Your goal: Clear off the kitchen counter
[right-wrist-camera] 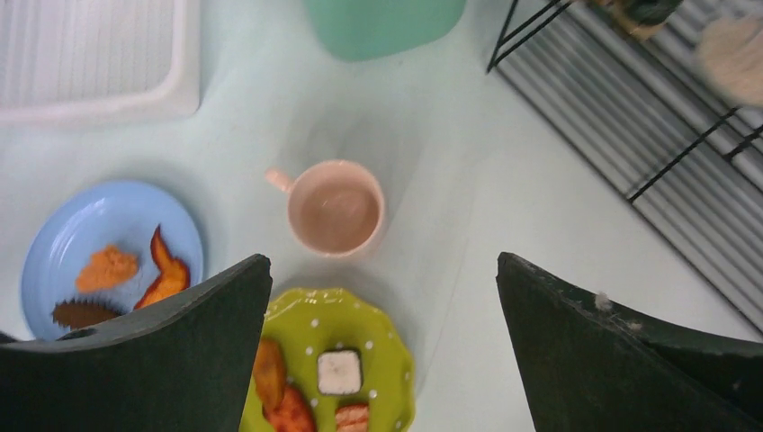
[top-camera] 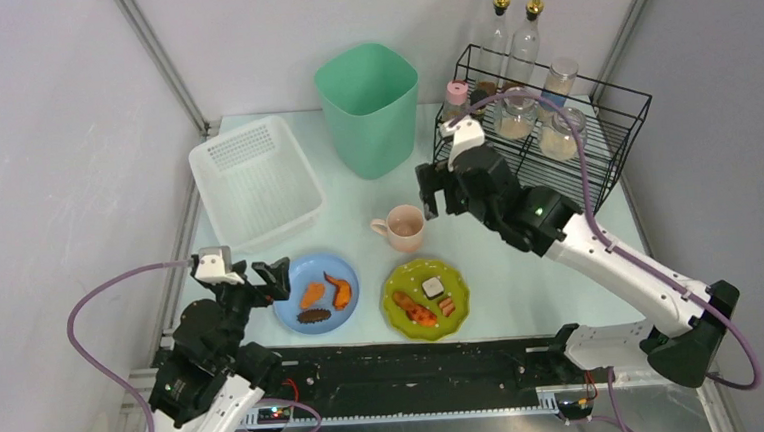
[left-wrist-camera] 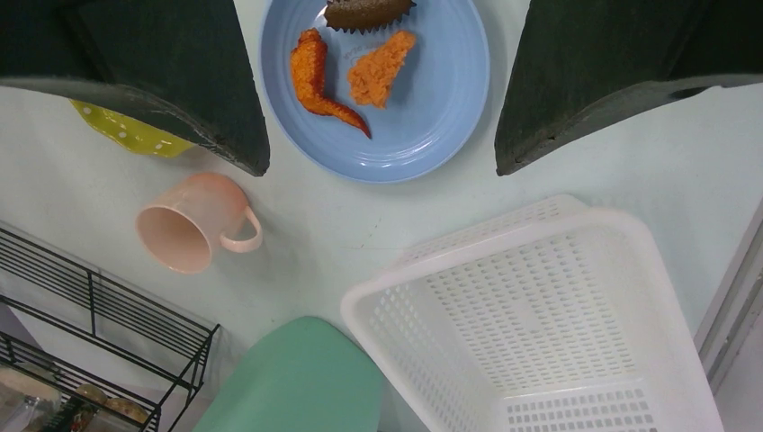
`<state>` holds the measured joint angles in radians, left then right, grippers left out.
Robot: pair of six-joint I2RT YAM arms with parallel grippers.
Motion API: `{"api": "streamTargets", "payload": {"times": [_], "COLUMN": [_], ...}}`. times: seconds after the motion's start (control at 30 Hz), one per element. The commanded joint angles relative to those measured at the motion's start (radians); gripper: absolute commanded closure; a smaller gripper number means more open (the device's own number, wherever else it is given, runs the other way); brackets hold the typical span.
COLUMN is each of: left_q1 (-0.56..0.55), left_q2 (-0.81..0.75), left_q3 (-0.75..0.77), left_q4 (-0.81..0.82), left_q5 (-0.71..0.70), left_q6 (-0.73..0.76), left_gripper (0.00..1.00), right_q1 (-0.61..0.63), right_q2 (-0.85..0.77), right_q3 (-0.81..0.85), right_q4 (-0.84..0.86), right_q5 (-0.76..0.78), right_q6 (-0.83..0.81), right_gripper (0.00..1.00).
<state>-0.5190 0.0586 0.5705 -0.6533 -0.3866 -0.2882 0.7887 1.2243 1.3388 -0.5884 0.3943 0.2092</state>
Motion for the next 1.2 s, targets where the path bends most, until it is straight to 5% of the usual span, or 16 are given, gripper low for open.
{"api": "streamTargets", "payload": {"times": [0.0, 0.33, 0.6, 1.17], "left_q1": [0.008, 0.008, -0.006, -0.079], "left_q2": [0.048, 0.424, 0.661, 1.191], "left_q3": [0.02, 0.168, 0.158, 0.409], "left_q4": [0.032, 0.045, 0.22, 0.29], "left_q5": [0.072, 0.248, 0.351, 0.447], "left_q6": [-0.001, -0.11, -0.216, -0.341], "left_gripper": [0.02, 0.02, 0.02, 0.02], "right_q1": [0.064, 0.07, 0.022, 0.021], "right_q2": [-0.005, -0.081, -0.181, -0.35], "right_q3": [-0.057, -0.294, -0.454, -0.547], "right_q4": [0.026, 0.073, 0.091, -0.01], "right_q5": [0.064, -0.073, -0.179, -0.12], "right_q6": [0.076, 0.291, 0.357, 0.399], "right_gripper": [0.0, 0.0, 0.01, 0.05]}}
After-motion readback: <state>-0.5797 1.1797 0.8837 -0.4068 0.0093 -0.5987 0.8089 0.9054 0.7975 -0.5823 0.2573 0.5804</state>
